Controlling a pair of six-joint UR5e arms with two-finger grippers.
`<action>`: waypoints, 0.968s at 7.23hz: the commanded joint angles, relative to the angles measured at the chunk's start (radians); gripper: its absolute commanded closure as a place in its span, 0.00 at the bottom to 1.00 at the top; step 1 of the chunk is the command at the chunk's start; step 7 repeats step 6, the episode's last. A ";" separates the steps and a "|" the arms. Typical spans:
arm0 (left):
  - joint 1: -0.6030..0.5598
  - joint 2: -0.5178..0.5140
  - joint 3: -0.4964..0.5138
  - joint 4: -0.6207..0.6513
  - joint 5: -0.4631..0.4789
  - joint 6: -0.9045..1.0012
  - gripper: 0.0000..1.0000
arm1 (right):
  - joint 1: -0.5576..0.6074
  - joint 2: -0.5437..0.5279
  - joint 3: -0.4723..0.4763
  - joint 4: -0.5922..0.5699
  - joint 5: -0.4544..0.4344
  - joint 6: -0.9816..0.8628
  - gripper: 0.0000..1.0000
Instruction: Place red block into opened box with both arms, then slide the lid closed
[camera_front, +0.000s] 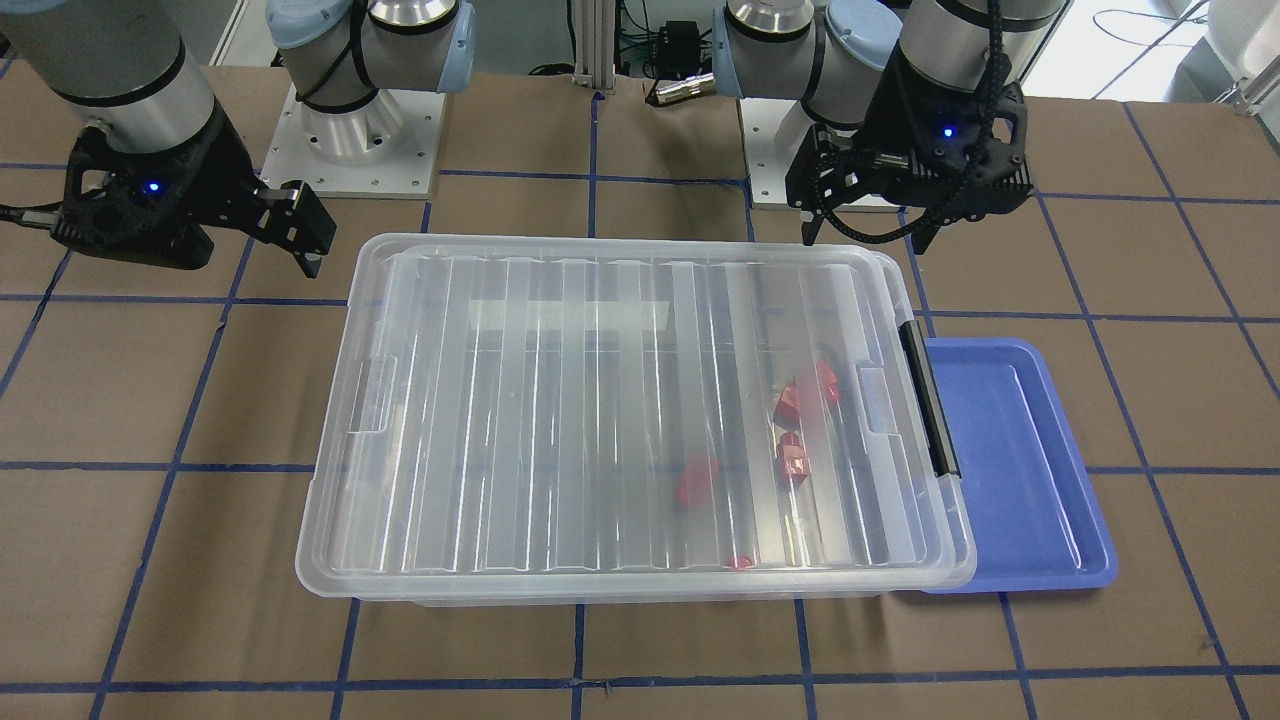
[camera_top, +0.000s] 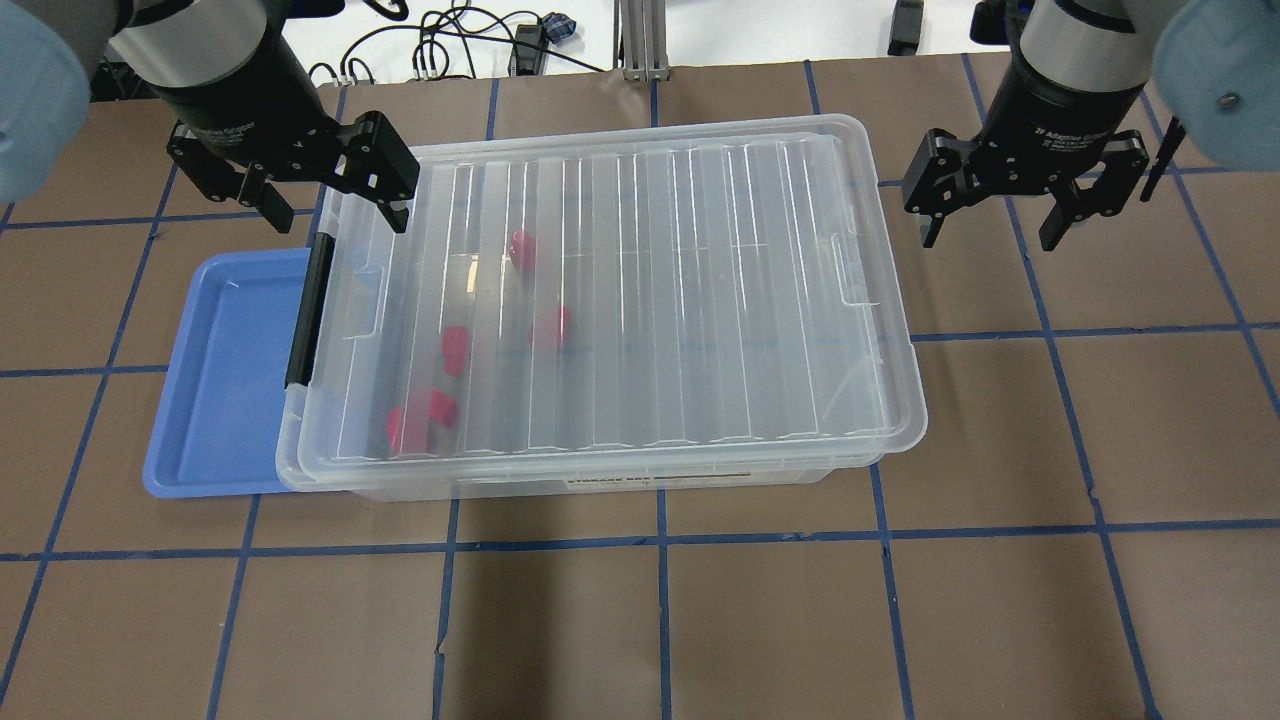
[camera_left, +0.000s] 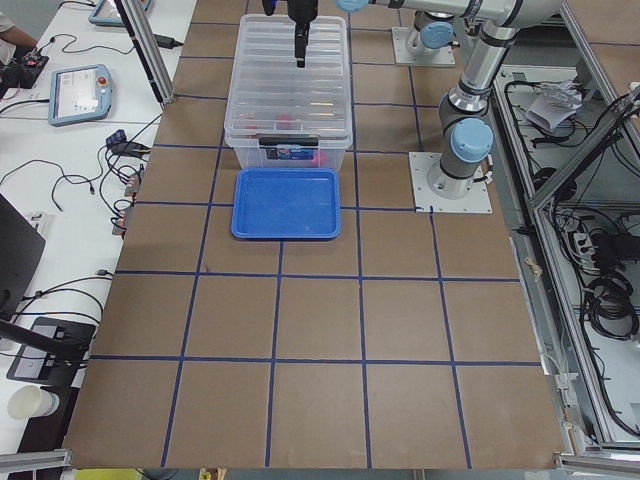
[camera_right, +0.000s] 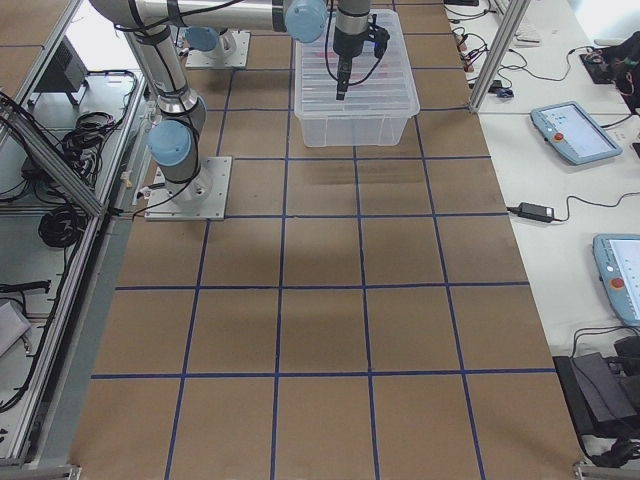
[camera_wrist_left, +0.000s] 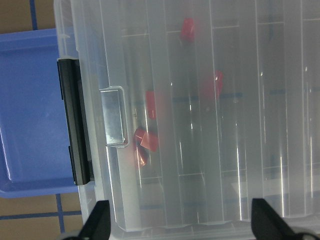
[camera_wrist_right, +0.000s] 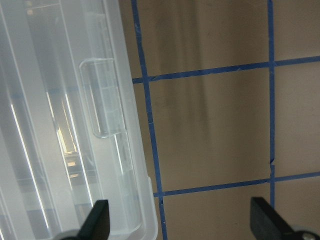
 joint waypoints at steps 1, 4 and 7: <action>0.001 -0.004 -0.004 0.034 0.003 0.001 0.00 | 0.020 -0.014 0.000 0.006 0.036 -0.012 0.00; 0.003 -0.003 -0.004 0.035 0.029 0.000 0.00 | 0.017 -0.011 -0.002 -0.002 0.017 -0.015 0.00; 0.003 -0.001 -0.004 0.034 0.031 0.000 0.00 | 0.014 -0.011 0.000 -0.003 0.016 -0.017 0.00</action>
